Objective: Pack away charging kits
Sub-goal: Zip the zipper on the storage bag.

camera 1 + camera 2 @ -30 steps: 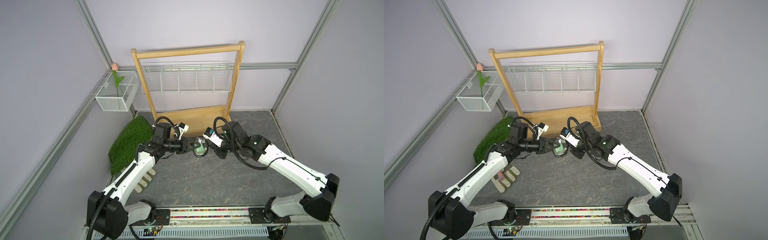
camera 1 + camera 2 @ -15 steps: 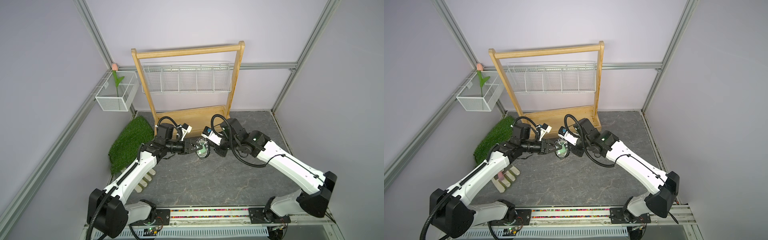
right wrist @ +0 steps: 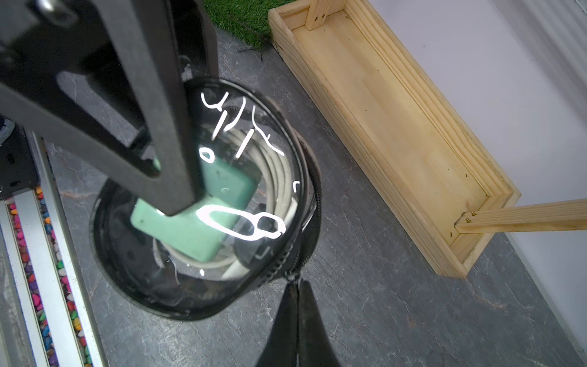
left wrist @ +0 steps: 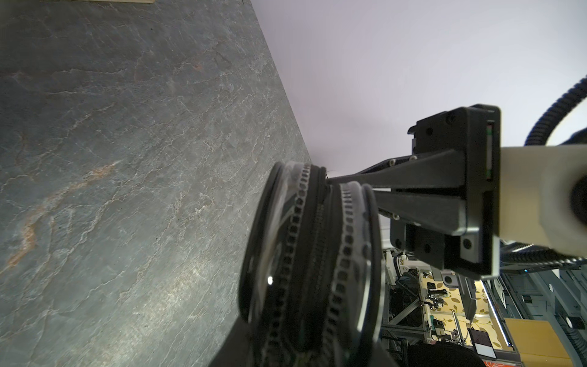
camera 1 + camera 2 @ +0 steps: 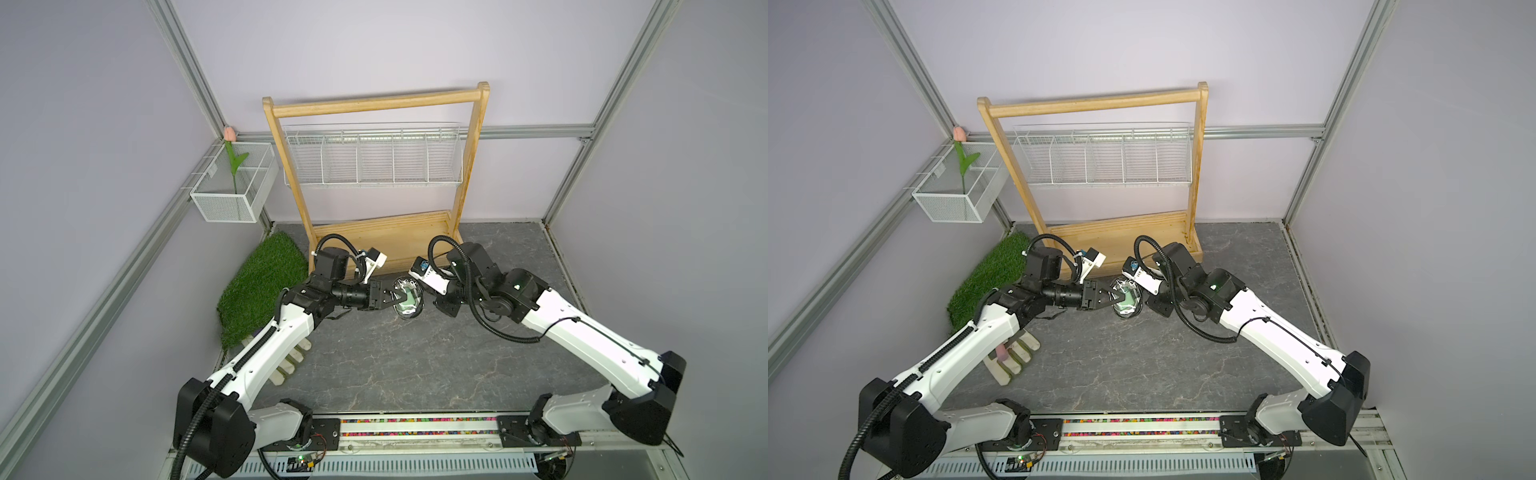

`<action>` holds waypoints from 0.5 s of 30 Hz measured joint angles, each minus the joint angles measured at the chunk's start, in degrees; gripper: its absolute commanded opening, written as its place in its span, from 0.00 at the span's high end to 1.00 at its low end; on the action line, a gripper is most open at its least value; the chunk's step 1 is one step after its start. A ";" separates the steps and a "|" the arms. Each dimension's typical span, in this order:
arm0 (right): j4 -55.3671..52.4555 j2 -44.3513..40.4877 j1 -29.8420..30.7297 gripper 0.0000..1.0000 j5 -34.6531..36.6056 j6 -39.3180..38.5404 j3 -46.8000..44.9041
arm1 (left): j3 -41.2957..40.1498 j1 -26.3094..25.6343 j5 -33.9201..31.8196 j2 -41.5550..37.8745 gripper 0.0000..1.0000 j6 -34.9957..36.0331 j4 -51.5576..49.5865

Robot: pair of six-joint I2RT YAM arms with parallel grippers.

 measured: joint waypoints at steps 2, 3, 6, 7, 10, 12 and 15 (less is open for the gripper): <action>-0.85 0.46 -0.13 0.94 -0.63 -0.52 1.03 | 0.00 -0.22 0.17 0.00 1.00 1.05 -0.59; -1.42 0.94 -0.20 0.94 -0.98 -0.87 1.95 | 0.00 -0.28 0.28 0.00 1.00 1.51 -0.81; -3.96 3.50 -0.31 0.94 -1.55 -1.92 6.40 | 0.00 -0.33 0.70 -0.17 1.00 2.82 -1.33; -4.72 4.33 -0.26 0.94 -1.64 -2.36 7.74 | 0.00 -0.33 0.72 -0.20 1.00 3.30 -1.60; -6.69 5.53 -0.04 0.94 -1.75 -3.04 9.97 | 0.00 -0.33 0.76 -0.20 1.00 4.92 -2.82; -7.21 5.60 0.26 0.94 -1.90 -3.39 10.38 | 0.00 -0.46 0.90 -0.20 1.00 5.84 -3.91; -7.45 5.60 0.50 0.94 -2.54 -3.34 10.64 | -0.02 -0.76 0.87 -0.22 1.00 6.14 -4.48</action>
